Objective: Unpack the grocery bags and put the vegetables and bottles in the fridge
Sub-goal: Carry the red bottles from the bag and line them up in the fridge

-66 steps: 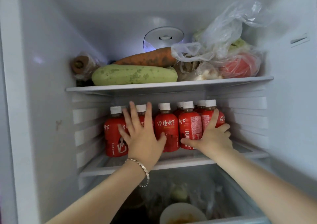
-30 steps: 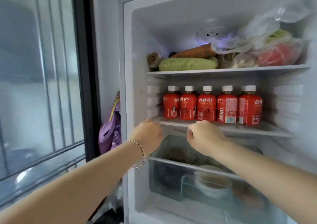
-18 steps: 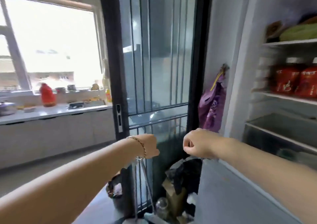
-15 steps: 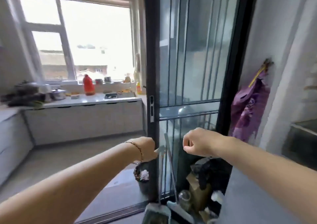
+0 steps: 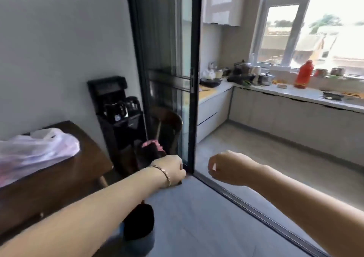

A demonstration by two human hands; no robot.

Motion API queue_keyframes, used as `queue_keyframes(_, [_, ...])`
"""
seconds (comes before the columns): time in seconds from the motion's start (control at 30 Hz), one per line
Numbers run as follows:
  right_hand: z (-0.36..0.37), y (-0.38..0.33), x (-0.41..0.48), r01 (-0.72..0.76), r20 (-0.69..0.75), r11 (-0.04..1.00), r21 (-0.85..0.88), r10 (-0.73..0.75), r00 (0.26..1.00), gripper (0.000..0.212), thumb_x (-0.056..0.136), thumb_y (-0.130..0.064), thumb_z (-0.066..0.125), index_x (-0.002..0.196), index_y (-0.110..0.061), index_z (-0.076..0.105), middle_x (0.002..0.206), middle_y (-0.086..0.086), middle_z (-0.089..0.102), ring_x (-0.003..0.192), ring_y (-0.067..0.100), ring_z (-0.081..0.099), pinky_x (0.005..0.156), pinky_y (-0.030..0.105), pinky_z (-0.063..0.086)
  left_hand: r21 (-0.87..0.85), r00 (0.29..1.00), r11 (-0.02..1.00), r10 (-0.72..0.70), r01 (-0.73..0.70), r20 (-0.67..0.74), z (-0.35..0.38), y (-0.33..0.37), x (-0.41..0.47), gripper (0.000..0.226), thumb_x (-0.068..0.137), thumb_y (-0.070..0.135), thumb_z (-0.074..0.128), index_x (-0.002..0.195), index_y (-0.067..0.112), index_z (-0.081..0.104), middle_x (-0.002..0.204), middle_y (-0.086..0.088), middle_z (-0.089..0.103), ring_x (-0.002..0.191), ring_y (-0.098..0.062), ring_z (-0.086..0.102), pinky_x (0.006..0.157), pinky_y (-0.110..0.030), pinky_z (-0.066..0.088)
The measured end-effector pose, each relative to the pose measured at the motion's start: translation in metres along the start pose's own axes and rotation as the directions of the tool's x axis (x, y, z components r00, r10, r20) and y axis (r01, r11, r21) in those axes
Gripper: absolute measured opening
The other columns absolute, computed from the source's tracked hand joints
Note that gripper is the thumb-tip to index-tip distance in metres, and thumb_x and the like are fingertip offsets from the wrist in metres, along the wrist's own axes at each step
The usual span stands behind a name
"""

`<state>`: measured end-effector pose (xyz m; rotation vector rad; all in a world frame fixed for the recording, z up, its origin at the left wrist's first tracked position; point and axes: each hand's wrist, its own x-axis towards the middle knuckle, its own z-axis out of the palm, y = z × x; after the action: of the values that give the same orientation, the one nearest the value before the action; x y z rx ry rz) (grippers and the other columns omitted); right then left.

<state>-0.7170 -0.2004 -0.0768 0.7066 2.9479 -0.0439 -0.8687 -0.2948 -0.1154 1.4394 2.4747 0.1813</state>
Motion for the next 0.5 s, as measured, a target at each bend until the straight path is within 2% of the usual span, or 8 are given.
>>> queue_keyframes(0.1, [0.004, -0.086, 0.075, 0.126, 0.067, 0.989, 0.074, -0.131, 0.989, 0.028, 0.095, -0.024, 0.041, 0.108, -0.013, 0.064, 0.108, 0.007, 0.065, 0.099, 0.027, 0.06, 0.083, 0.032, 0.049, -0.055, 0.985, 0.984, -0.171, 0.171, 0.004, -0.013, -0.107, -0.019, 0.018, 0.087, 0.03, 0.046, 0.084, 0.021, 0.062, 0.089, -0.001, 0.063, 0.089, -0.026, 0.063, 0.068, -0.025, 0.042])
queue_keyframes(0.17, [0.007, -0.139, 0.118, 0.22, 0.115, 0.97, 0.099, -0.231, 0.966, 0.026, 0.096, -0.024, 0.042, 0.105, -0.012, 0.063, 0.105, 0.008, 0.064, 0.1, 0.028, 0.059, 0.08, 0.031, 0.046, -0.094, 0.958, 0.954, -0.287, 0.286, -0.002, -0.018, -0.167, -0.03, 0.021, 0.087, 0.029, 0.045, 0.088, 0.019, 0.064, 0.094, -0.001, 0.065, 0.09, -0.026, 0.062, 0.071, -0.027, 0.044])
queue_keyframes(0.27, [0.014, -0.21, 0.175, 0.326, 0.129, 0.941, 0.086, -0.335, 0.933, 0.02, 0.093, -0.018, 0.041, 0.081, -0.016, 0.058, 0.084, 0.003, 0.059, 0.084, 0.028, 0.056, 0.068, 0.028, 0.04, -0.156, 0.898, 0.891, -0.438, 0.426, -0.049, -0.023, -0.242, -0.044, 0.02, 0.085, 0.024, 0.043, 0.087, 0.021, 0.063, 0.095, -0.003, 0.063, 0.086, -0.027, 0.059, 0.073, -0.029, 0.044])
queue_keyframes(0.3, [0.016, -0.231, 0.193, 0.347, 0.118, 0.933, 0.092, -0.356, 0.927, 0.018, 0.091, -0.018, 0.042, 0.08, -0.016, 0.057, 0.084, 0.002, 0.06, 0.08, 0.026, 0.055, 0.067, 0.028, 0.041, -0.174, 0.873, 0.867, -0.483, 0.467, -0.067, -0.025, -0.264, -0.046, 0.02, 0.085, 0.022, 0.042, 0.086, 0.02, 0.062, 0.096, -0.004, 0.064, 0.086, -0.028, 0.058, 0.075, -0.03, 0.045])
queue_keyframes(0.4, [0.024, -0.287, 0.246, 0.395, 0.091, 0.909, 0.132, -0.408, 0.909, 0.021, 0.091, -0.022, 0.043, 0.096, -0.018, 0.064, 0.095, 0.003, 0.063, 0.084, 0.026, 0.058, 0.07, 0.03, 0.045, -0.23, 0.803, 0.798, -0.588, 0.557, -0.095, -0.024, -0.329, -0.049, 0.021, 0.083, 0.019, 0.041, 0.082, 0.019, 0.063, 0.093, -0.002, 0.066, 0.087, -0.027, 0.061, 0.079, -0.032, 0.048])
queue_keyframes(0.5, [0.036, -0.33, 0.307, 0.456, 0.066, 0.876, 0.156, -0.47, 0.88, 0.022, 0.089, -0.024, 0.043, 0.092, -0.019, 0.064, 0.088, -0.001, 0.06, 0.08, 0.022, 0.058, 0.07, 0.032, 0.049, -0.257, 0.755, 0.751, -0.647, 0.608, -0.106, -0.025, -0.391, -0.039, 0.019, 0.084, 0.022, 0.043, 0.08, 0.024, 0.061, 0.094, 0.002, 0.067, 0.091, -0.025, 0.062, 0.078, -0.031, 0.048])
